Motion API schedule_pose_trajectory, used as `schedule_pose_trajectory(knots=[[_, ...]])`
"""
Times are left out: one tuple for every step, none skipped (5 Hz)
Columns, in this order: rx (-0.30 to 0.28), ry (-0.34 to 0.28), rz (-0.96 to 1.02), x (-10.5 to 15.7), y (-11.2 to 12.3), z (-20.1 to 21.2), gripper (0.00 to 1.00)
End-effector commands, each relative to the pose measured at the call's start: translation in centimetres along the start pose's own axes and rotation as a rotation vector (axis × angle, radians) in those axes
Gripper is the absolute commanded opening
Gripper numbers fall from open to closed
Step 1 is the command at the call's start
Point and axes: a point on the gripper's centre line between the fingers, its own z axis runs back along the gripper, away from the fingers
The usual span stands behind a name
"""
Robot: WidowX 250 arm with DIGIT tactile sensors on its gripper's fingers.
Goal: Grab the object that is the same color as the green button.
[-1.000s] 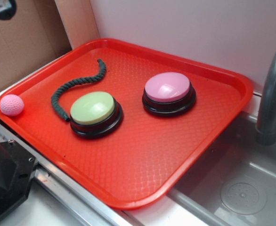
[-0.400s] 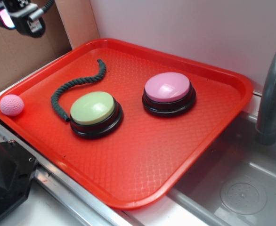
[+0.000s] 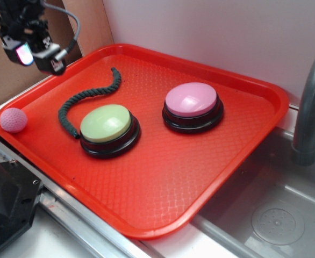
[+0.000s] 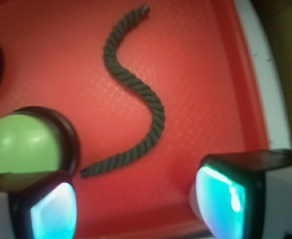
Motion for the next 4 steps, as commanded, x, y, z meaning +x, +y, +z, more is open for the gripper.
schedule_pose_trajectory(knots=[[0.042,-0.005,0.05,1.2,1.6,-3.9,1.0],[0.075,0.031,0.072,0.7,2.9,-5.4,1.0],[0.075,0.033,0.074,0.8,3.1,-6.2,1.0],[0.072,0.02,0.039,0.9,3.0,-6.7,1.0]])
